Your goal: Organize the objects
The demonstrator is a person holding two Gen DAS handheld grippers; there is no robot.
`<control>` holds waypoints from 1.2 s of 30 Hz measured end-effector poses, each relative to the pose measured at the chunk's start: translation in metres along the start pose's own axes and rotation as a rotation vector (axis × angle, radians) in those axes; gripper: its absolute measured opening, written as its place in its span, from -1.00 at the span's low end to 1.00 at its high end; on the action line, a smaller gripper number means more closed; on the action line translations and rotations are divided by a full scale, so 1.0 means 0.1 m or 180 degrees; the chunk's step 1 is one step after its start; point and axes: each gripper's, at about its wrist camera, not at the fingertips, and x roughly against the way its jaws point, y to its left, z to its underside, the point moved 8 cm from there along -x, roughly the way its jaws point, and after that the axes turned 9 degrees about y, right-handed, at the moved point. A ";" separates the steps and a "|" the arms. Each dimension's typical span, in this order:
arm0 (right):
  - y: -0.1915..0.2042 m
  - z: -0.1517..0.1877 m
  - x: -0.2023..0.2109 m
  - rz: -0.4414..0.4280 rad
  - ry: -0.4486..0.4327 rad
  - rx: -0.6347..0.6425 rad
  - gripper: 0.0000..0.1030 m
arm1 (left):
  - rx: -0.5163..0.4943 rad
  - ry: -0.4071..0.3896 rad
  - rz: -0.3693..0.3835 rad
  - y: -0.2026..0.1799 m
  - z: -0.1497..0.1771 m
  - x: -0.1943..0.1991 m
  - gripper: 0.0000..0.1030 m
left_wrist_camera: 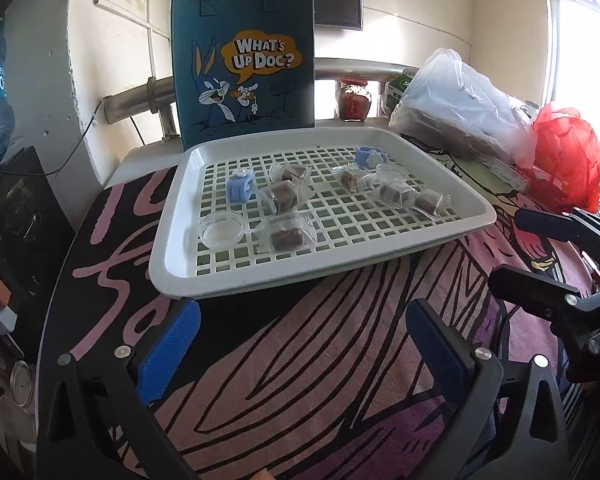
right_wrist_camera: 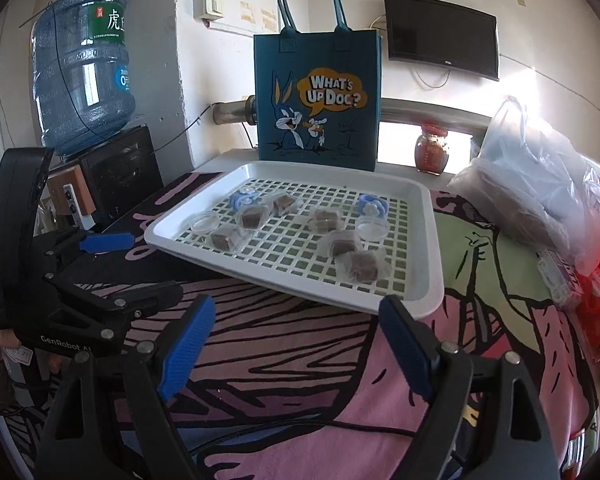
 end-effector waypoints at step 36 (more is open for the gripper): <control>-0.09 0.19 -0.28 0.0161 0.0441 -0.0082 0.65 | 0.0187 0.0306 0.0003 0.09 0.12 -0.15 1.00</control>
